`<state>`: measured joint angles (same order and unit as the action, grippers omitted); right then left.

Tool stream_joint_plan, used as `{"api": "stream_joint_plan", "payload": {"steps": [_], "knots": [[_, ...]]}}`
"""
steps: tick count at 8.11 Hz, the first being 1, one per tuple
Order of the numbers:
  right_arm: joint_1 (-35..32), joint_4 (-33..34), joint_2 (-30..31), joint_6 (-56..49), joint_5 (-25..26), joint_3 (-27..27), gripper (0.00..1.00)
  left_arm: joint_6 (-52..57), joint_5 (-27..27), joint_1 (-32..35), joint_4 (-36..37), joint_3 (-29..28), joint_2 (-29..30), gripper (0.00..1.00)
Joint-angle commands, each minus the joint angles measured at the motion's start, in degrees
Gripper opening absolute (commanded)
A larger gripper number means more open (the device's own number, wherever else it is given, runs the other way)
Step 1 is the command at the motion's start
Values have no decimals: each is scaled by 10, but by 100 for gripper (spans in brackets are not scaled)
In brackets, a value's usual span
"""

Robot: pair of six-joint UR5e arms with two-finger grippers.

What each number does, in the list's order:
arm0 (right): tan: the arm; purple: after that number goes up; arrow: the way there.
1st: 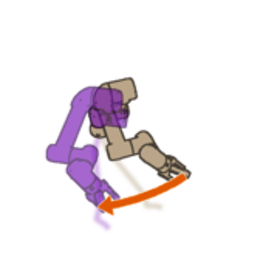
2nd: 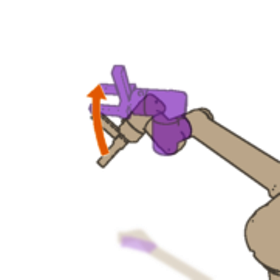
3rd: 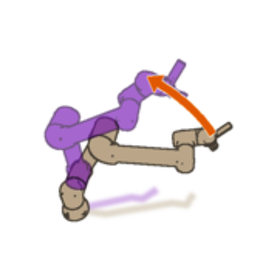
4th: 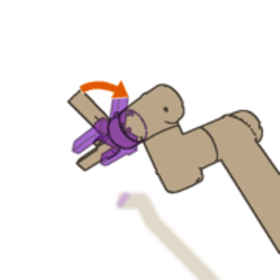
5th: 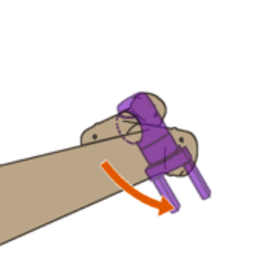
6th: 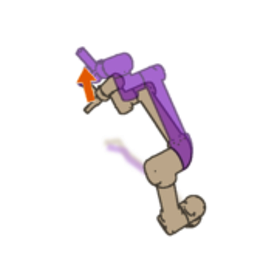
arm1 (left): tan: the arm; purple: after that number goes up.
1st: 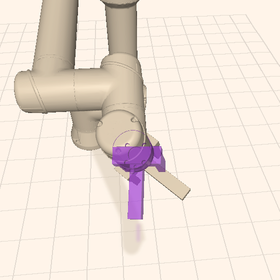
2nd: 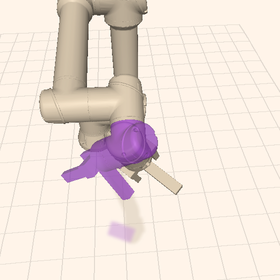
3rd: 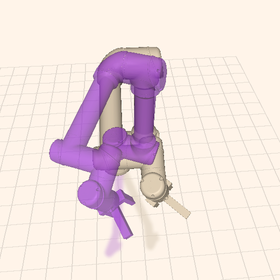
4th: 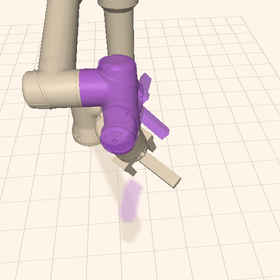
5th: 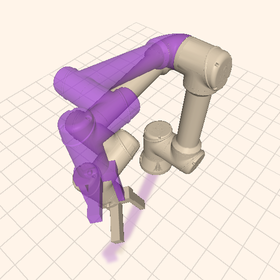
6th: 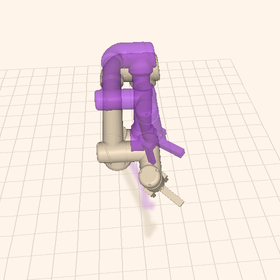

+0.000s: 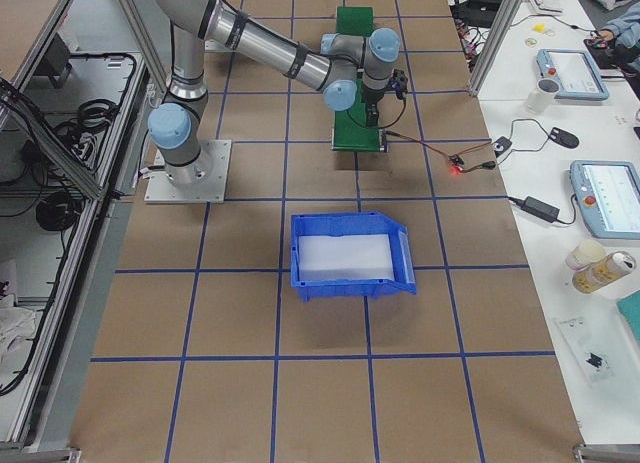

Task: Move capacitor from left to right
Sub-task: 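Hold the left gripper still while the belt carries the capacitor toward the right gripper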

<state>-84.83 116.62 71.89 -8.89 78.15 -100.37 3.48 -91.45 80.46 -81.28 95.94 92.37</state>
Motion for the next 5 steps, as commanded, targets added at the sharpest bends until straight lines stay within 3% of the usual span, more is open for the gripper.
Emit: {"api": "stream_joint_plan", "payload": {"steps": [1, 5], "knots": [[-3, 4, 0, 58, -1, 0, 100, 2, 0, 0, 1, 2, -1, 100], [-5, 5, 0, 62, -2, 0, 100, 1, -47, 0, -4, 1, 2, 100]]}}
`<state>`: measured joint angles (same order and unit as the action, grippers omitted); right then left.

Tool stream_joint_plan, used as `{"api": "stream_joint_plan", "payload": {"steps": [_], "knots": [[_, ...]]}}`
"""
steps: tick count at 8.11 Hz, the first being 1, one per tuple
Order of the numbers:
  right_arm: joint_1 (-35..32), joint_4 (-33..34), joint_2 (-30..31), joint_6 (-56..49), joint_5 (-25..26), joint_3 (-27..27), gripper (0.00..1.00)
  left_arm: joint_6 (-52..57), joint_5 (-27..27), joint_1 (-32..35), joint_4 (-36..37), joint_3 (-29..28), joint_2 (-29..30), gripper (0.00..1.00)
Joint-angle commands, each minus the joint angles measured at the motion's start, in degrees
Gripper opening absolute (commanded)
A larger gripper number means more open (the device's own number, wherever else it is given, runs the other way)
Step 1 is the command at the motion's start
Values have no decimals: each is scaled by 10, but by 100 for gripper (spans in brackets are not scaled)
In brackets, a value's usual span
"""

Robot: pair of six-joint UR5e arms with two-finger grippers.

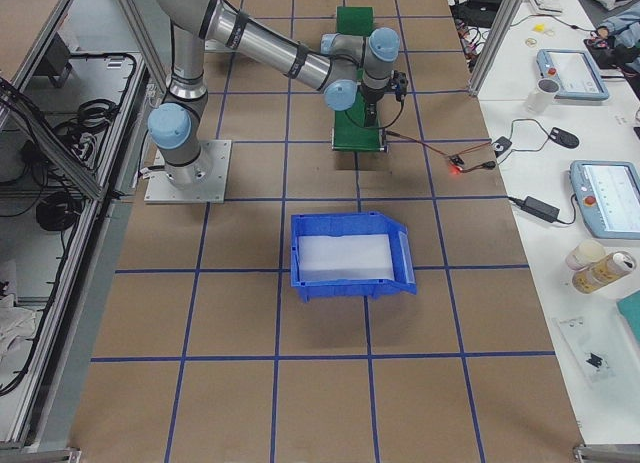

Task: Move capacitor from left to right
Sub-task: 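Hold the left gripper still while the belt carries the capacitor toward the right gripper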

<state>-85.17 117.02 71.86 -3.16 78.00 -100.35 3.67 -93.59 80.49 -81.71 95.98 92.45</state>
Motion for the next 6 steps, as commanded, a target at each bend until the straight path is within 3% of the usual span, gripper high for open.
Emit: {"api": "stream_joint_plan", "payload": {"steps": [1, 3, 6], "knots": [[-8, 14, 0, 12, 1, 0, 100, -1, -26, 0, 1, 1, 2, 100], [-32, 32, 0, 60, 36, 0, 100, -1, -25, 0, 1, 2, 3, 100], [-38, 34, -1, 62, 34, 0, 100, 0, -25, 0, 3, 3, 3, 100]]}}
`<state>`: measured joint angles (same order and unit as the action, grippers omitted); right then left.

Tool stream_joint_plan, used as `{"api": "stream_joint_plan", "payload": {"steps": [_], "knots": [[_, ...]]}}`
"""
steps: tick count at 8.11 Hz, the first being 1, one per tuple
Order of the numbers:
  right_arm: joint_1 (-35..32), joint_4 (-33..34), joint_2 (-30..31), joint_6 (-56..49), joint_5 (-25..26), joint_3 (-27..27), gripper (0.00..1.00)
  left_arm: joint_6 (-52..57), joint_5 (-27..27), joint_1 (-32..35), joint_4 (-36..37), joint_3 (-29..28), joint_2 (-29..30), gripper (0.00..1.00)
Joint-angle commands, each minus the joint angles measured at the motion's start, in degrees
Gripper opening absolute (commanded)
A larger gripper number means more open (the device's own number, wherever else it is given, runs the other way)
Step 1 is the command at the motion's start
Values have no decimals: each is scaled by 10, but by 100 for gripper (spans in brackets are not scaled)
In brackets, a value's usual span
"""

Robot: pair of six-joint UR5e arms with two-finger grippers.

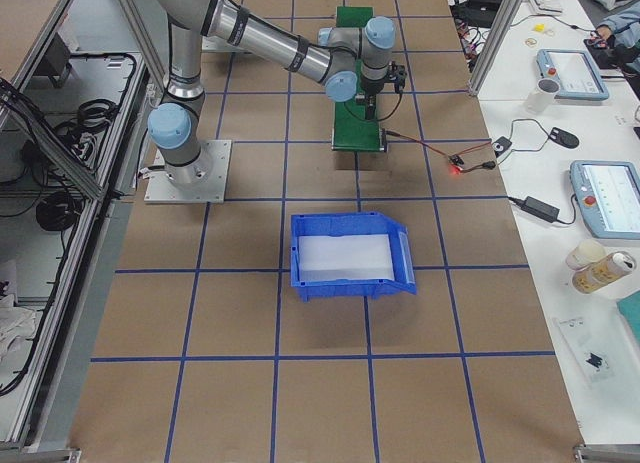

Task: Move capacitor from left to right
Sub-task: 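Lower the right gripper and grasp the capacitor at the belt's far end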

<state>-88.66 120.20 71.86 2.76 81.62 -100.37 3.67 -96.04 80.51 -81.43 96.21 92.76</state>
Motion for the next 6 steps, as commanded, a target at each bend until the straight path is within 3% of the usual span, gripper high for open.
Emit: {"api": "stream_joint_plan", "payload": {"steps": [1, 4, 6], "knots": [[-3, 2, -2, 0, -4, 0, 100, 0, -1, 0, 0, 0, 0, 100], [-3, 2, -18, -6, 3, 0, 100, 0, 1, 0, 2, 0, 0, 100], [-3, 4, -30, -35, 6, 1, 90, 5, 0, 1, 1, 1, 0, 100]]}}
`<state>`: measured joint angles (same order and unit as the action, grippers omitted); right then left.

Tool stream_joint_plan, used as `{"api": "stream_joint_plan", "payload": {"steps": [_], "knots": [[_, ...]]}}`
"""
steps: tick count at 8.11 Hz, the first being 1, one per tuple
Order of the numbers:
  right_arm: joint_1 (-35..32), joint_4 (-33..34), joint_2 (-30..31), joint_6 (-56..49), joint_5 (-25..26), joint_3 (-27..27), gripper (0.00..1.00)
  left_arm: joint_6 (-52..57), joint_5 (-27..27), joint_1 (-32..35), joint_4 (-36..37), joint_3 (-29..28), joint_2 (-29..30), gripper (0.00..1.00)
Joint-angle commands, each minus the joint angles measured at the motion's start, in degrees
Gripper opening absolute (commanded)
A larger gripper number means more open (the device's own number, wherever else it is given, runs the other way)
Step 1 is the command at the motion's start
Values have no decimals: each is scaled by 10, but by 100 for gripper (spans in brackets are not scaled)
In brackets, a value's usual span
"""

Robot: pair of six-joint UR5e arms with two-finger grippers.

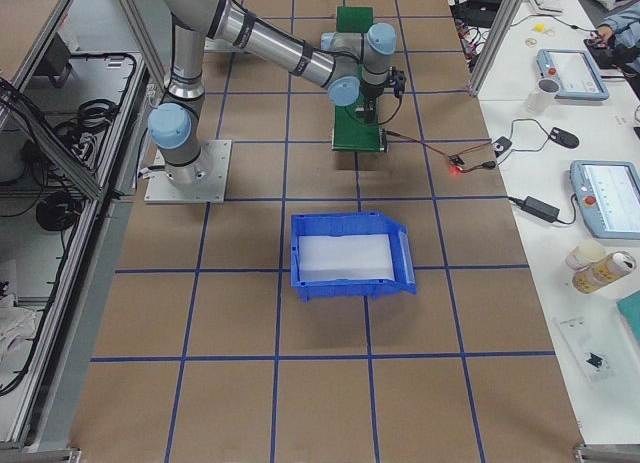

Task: Move capacitor from left to right
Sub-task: 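Lower the right gripper and grasp the capacitor at the belt's far end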

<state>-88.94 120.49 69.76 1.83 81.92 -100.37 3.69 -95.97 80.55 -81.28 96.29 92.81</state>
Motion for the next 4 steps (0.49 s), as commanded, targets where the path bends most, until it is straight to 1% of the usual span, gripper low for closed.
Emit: {"api": "stream_joint_plan", "payload": {"steps": [1, 2, 3, 4], "knots": [[0, 0, -9, -39, 25, 1, 63, 5, -1, 0, 1, 0, 0, 100], [0, -3, -9, -45, 48, 1, 41, -1, 1, 0, 2, -1, 3, 100], [1, -7, -9, -46, 60, 2, 20, -2, 3, 1, 2, -2, 5, 100], [3, -8, -3, -46, 68, 3, 4, -1, 3, 2, 2, -3, 5, 100]]}}
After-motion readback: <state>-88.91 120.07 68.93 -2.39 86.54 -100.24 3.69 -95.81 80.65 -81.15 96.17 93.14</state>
